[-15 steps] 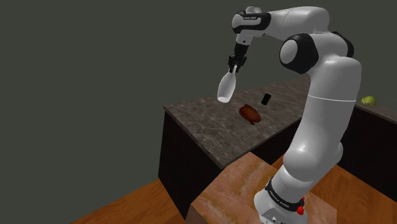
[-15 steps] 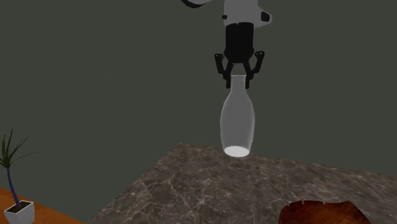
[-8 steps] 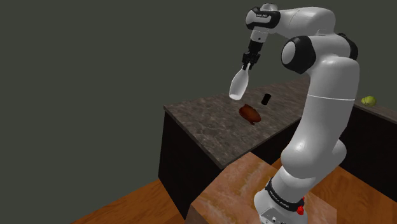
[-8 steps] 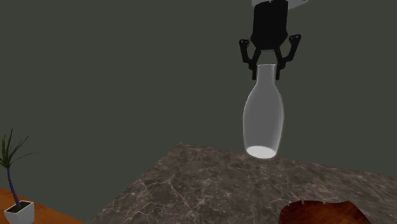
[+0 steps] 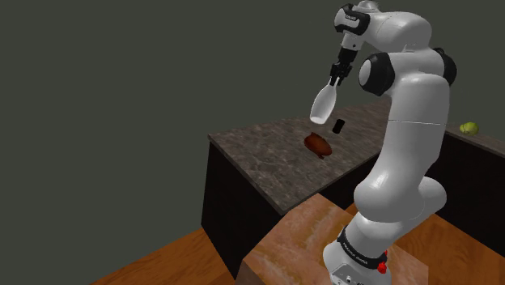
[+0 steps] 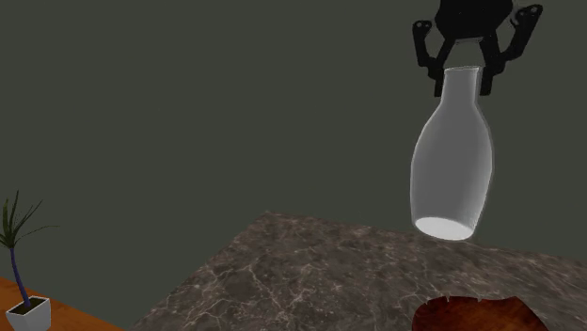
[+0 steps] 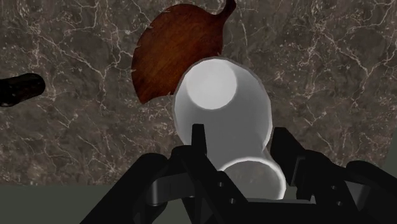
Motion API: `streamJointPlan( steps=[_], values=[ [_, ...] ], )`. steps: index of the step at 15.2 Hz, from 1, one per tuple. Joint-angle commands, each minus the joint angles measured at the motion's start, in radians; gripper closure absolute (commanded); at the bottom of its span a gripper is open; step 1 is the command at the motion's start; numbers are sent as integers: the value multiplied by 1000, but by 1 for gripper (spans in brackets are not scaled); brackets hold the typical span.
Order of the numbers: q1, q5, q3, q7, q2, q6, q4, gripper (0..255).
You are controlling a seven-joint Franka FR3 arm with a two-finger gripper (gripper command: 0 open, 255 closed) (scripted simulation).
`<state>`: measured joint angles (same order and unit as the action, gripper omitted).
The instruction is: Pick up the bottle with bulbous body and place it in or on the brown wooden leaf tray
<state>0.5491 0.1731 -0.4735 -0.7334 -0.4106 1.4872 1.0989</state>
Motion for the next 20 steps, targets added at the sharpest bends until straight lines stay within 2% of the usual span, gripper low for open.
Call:
streamJointPlan(
  steps=[1, 3, 4, 10, 20],
  values=[
    [52, 22, -7, -42, -41, -47, -85, 255],
    [115, 50, -10, -81, -95, -103, -193, 255],
    [191, 85, -9, -113, -168, -174, -337, 255],
    [124, 43, -18, -118, -78, -27, -98, 255],
    [73, 16, -22, -120, -15, 147, 138, 255]
  ],
)
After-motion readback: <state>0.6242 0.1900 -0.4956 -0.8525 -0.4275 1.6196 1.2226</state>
